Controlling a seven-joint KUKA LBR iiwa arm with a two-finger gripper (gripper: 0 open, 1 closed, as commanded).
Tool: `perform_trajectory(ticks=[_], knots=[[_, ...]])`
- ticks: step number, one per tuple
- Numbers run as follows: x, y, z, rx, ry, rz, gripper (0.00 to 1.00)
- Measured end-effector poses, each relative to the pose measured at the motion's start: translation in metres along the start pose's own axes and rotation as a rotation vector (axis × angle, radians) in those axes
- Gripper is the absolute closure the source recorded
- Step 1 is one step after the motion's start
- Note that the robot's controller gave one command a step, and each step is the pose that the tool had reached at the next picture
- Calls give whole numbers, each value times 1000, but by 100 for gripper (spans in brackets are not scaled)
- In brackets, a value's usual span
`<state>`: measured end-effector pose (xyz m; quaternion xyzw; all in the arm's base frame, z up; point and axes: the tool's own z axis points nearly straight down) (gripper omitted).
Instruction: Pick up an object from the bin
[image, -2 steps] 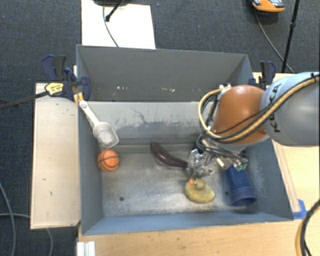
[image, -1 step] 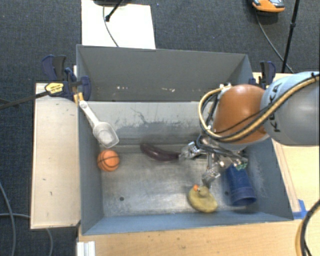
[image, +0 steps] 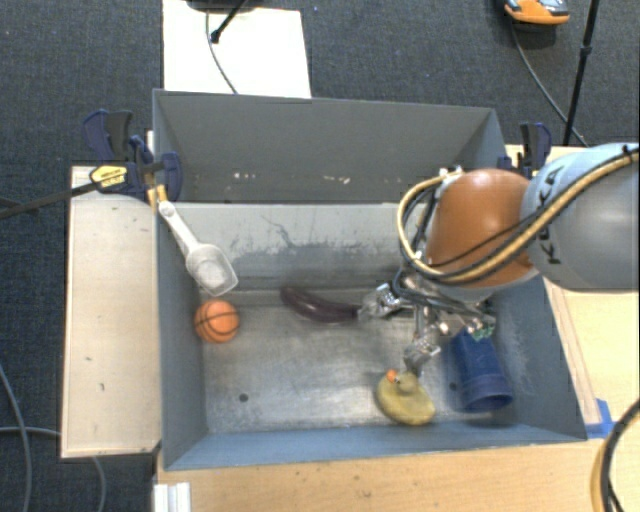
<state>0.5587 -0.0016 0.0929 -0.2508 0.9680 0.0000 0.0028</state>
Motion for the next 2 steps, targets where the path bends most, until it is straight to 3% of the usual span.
perform_trajectory(ticks=[1,2], knots=[[26,5,-12,-3,2,-148,0],[32,87,-10,20,-3,-172,100]])
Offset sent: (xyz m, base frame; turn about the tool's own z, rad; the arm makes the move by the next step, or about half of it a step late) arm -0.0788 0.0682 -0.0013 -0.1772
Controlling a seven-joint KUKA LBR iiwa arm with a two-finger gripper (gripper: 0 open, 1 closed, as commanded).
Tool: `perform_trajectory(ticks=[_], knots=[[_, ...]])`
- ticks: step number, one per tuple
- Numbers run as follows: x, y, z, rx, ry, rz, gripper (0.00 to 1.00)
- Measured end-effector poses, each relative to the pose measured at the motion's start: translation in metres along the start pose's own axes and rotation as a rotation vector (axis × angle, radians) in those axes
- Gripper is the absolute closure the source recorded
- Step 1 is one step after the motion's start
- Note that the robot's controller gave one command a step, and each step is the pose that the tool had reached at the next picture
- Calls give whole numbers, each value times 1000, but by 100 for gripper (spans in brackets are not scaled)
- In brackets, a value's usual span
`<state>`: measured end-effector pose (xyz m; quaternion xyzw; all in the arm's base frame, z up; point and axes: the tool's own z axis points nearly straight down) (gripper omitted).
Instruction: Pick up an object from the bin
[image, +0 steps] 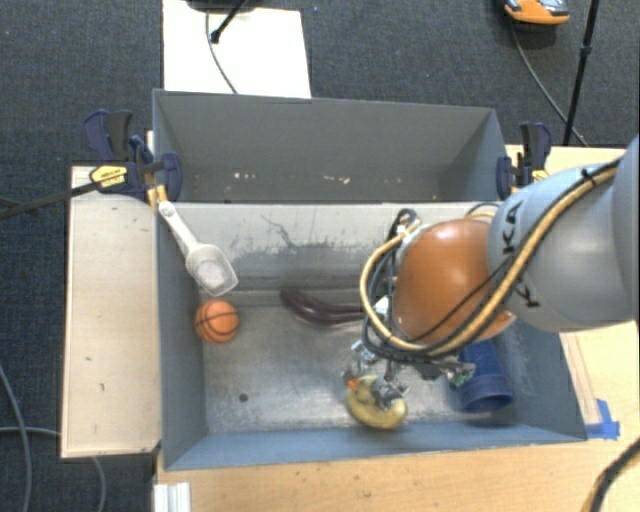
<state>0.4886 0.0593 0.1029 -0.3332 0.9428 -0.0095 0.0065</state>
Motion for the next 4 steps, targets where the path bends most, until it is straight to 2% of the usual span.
perform_trajectory(ticks=[1,2,3,4], knots=[[1,-1,0,0,0,2,100],[0,3,-33,-23,6,-32,100],[3,-7,-120,-22,5,9,100],[3,-7,-120,-22,5,9,100]])
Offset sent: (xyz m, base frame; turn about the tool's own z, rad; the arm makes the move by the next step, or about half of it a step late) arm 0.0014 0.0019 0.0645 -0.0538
